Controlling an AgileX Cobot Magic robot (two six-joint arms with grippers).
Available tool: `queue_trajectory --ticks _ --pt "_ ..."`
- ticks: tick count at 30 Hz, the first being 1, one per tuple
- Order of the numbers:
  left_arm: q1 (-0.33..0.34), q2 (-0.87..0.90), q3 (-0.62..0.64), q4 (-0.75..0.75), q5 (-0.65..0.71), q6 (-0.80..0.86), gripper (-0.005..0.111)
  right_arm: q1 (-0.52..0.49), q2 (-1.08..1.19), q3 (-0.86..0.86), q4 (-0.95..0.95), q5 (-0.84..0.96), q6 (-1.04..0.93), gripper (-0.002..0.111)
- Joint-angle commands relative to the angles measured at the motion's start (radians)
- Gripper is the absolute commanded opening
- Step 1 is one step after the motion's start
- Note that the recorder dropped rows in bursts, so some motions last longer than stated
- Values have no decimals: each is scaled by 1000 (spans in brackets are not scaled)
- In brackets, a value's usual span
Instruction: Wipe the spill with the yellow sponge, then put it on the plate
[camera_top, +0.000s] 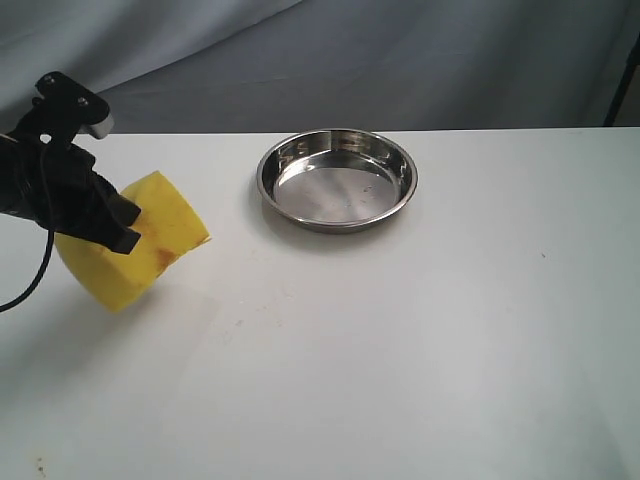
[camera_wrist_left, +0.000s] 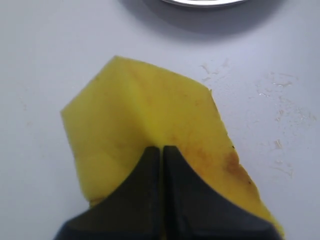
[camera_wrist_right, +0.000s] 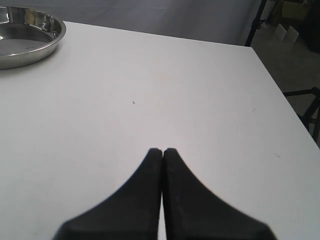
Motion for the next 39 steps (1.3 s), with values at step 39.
queue_trajectory --ticks 39 --pt "1 22 2 -235 173 309 0 -3 3 4 5 -8 1 0"
